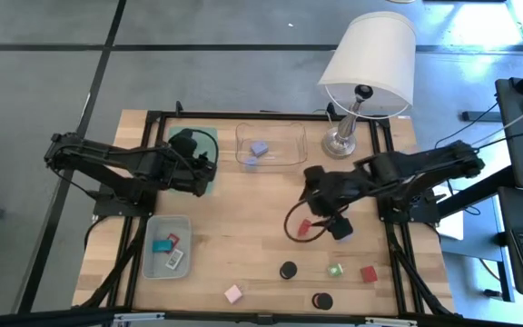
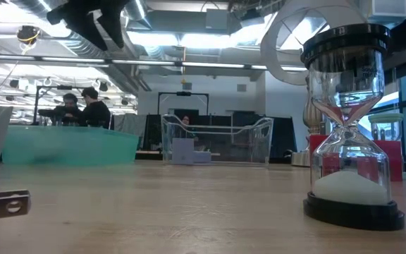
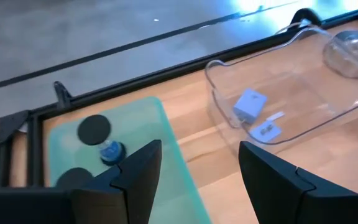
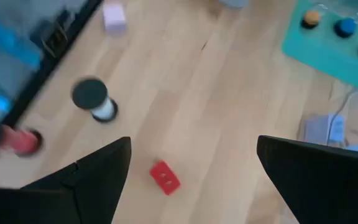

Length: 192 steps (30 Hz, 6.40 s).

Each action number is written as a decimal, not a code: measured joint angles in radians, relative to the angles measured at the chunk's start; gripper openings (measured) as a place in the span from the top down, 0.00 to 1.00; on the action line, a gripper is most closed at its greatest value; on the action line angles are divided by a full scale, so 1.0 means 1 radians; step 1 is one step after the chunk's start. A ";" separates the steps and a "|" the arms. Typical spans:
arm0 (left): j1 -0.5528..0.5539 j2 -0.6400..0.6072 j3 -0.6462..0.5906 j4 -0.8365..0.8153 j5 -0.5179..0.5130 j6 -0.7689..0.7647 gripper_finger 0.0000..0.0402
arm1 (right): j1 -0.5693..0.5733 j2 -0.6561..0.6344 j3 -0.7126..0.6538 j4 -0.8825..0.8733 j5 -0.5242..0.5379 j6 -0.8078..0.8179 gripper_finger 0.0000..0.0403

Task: Pick & Place Office items
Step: Put the top left red charger adapter into the transparent bin, then put the light green hourglass into the green bin

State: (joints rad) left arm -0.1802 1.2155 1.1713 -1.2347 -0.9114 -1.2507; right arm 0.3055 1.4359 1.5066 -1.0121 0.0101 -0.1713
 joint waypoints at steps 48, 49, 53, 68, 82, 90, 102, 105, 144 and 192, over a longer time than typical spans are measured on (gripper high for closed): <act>-0.218 0.000 0.000 0.121 0.003 -0.187 0.51 | -0.039 0.423 -0.305 0.230 0.009 -0.266 0.29; -0.218 0.000 0.000 0.121 -0.001 -0.187 0.51 | -0.039 0.423 -0.304 0.230 0.013 -0.240 0.32; -0.217 0.000 0.000 0.121 -0.012 -0.204 0.51 | -0.039 0.423 -0.304 0.229 0.017 -0.156 0.46; -0.217 0.000 0.000 0.121 -0.012 -0.214 0.51 | -0.078 0.387 -0.303 0.214 0.096 0.002 0.70; -0.217 0.020 0.000 0.120 -0.105 -0.275 0.51 | -0.228 0.094 -0.303 0.558 0.245 0.206 0.69; -0.194 0.085 0.000 0.120 -0.141 -0.317 0.51 | -0.329 0.131 -0.302 0.817 0.325 0.327 0.68; -0.102 0.116 0.000 0.113 -0.188 -0.142 0.51 | -0.498 0.305 -0.303 0.810 0.313 0.519 0.68; -0.068 0.116 0.000 0.113 -0.209 -0.086 0.51 | -0.552 0.328 -0.302 0.781 0.258 0.576 0.68; 0.231 0.112 0.000 0.114 0.001 0.262 0.51 | -0.665 0.387 -0.301 0.575 0.263 0.824 0.67; 0.231 0.111 0.000 0.350 0.042 0.313 0.51 | -0.083 -0.397 -0.452 -0.198 0.126 1.179 0.42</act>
State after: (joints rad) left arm 0.0505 1.3270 1.1717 -0.8842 -0.8697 -0.9379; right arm 0.2225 1.0392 1.0550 -1.2103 0.1364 1.0072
